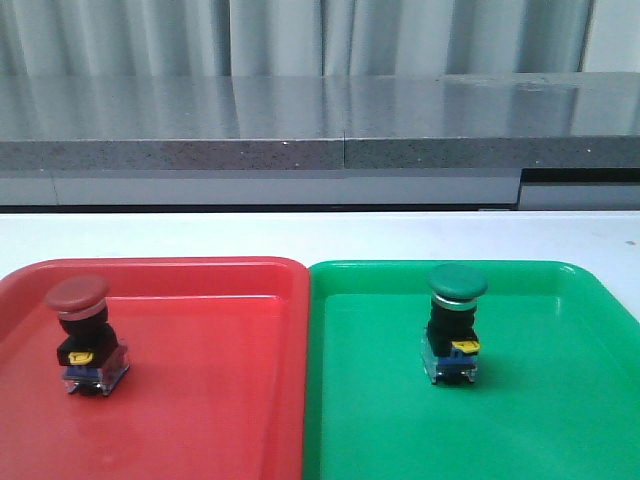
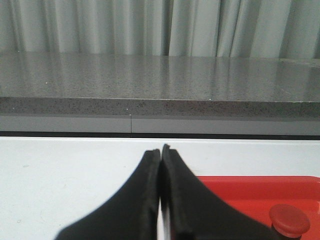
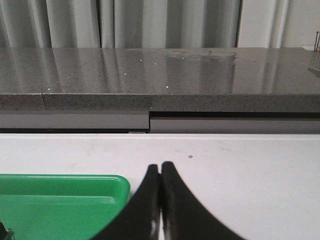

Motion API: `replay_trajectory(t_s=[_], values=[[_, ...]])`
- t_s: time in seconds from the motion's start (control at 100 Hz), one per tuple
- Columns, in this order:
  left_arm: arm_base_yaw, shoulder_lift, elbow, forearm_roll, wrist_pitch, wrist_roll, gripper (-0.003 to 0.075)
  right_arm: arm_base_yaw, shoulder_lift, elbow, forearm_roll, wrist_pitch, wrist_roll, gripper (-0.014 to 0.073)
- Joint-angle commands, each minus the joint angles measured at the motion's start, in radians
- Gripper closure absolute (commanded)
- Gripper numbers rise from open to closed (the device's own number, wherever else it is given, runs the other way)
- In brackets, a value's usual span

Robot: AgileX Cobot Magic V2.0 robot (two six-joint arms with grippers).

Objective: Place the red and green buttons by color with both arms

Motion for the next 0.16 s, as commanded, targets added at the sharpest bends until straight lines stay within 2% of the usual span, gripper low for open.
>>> replay_trajectory(t_s=[0.0,0.15], values=[[0.006,-0.032,0.012,-0.007,-0.076,-0.009,0.0741,-0.005,-0.021,-0.018,-0.008,-0.068,-0.008,0.0657],[0.006,-0.032,0.012,-0.007,-0.076,-0.009,0.0741,-0.005,-0.021,-0.018,-0.008,-0.068,-0.008,0.0657]])
